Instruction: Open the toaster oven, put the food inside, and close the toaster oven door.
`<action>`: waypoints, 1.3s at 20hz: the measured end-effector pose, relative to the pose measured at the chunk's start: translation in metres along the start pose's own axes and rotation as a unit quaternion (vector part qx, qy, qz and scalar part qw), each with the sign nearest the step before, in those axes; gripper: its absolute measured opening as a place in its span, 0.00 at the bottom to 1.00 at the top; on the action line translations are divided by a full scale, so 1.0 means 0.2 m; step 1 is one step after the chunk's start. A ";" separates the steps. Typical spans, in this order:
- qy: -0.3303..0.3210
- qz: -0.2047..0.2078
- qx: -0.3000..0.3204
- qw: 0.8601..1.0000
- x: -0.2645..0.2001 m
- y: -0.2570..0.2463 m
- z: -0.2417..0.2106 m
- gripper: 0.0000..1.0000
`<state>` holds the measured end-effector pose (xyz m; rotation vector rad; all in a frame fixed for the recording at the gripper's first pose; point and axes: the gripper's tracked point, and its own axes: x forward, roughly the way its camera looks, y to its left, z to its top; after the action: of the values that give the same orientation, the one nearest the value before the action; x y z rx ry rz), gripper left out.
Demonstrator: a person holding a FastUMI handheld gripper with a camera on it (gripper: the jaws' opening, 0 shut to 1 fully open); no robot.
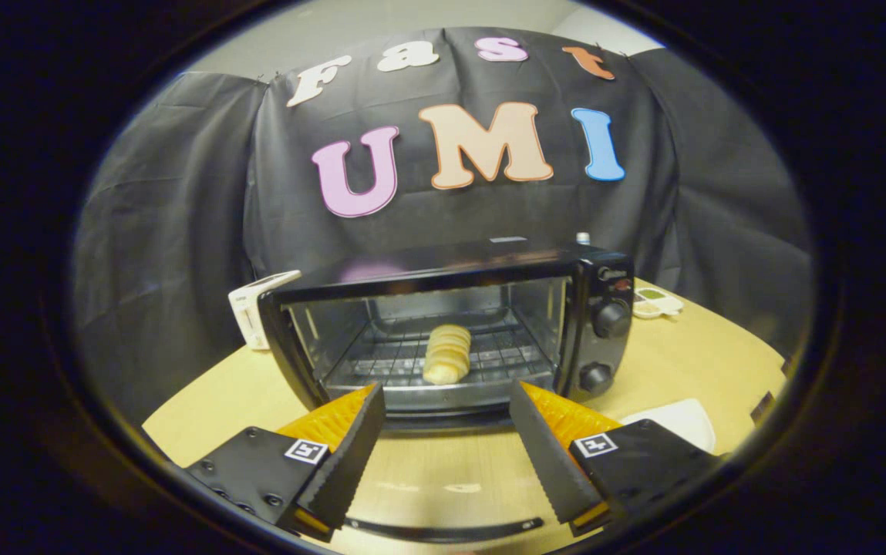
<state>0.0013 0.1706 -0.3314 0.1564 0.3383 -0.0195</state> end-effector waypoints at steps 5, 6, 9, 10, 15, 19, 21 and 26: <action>0.028 0.006 0.011 1.000 -0.24 -0.03 -0.15 0.99; 0.037 0.004 0.013 0.999 -0.28 -0.05 -0.19 0.99; 0.062 0.007 0.020 0.998 -0.39 -0.04 -0.30 1.00; 0.071 0.009 0.022 0.997 -0.42 -0.04 -0.33 1.00; 0.117 0.021 0.022 0.993 -0.47 0.00 -0.49 1.00; 0.150 0.013 0.031 0.988 -0.43 -0.03 -0.61 1.00; 0.155 0.008 0.032 0.987 -0.41 -0.05 -0.62 1.00; 0.165 0.003 0.022 0.986 -0.36 -0.06 -0.66 1.00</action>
<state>-0.1102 0.1789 -0.4333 0.2043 0.6678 0.0056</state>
